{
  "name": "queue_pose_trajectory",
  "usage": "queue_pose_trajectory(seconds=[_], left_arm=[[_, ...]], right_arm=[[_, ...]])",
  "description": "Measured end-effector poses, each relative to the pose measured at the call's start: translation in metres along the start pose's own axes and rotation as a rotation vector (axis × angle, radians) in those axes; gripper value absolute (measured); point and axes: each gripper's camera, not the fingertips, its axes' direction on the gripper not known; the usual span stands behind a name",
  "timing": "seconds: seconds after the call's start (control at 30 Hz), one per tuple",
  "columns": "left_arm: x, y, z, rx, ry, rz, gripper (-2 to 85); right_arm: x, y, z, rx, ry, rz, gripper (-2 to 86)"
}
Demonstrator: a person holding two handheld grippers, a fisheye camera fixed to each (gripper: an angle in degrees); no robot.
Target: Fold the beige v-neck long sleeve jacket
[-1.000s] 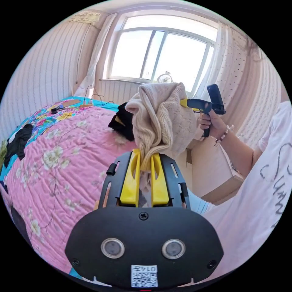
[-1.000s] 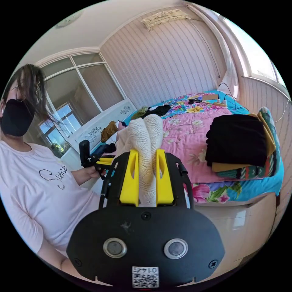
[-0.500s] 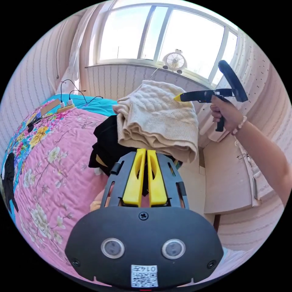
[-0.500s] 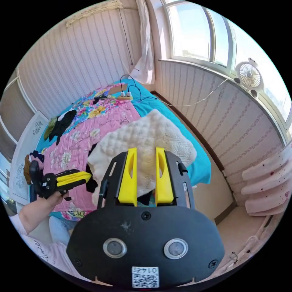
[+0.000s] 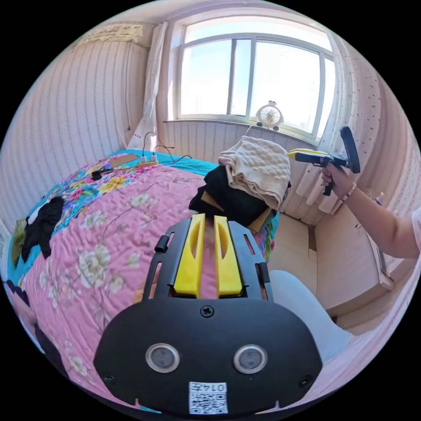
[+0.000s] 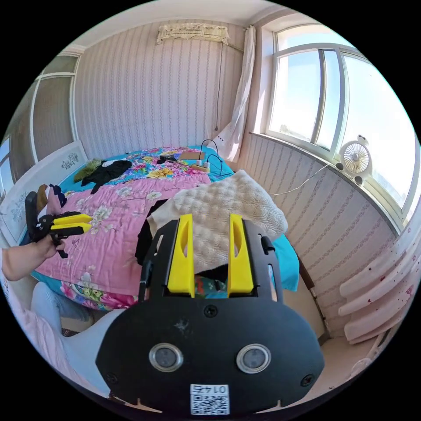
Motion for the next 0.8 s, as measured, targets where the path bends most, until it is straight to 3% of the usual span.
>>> queue_pose_trajectory(seconds=[0.13, 0.37, 0.63, 0.8], left_arm=[[-0.020, 0.113, -0.111, 0.026, -0.183, -0.082, 0.3], [-0.040, 0.291, -0.283, 0.095, -0.597, -0.334, 8.2], [-0.081, 0.473, -0.411, 0.158, -0.802, -0.737, 11.6], [-0.122, 0.569, -0.461, 0.157, -0.908, -0.909, 11.5]], right_arm=[[-0.100, 0.051, -0.015, 0.033, -0.159, -0.161, 13.3], [-0.271, 0.083, 0.006, -0.075, -0.493, -0.232, 13.5], [-0.585, 0.055, 0.027, -0.121, -0.925, -0.700, 16.0], [-0.765, 0.040, 0.044, -0.151, -1.053, -0.939, 16.2]])
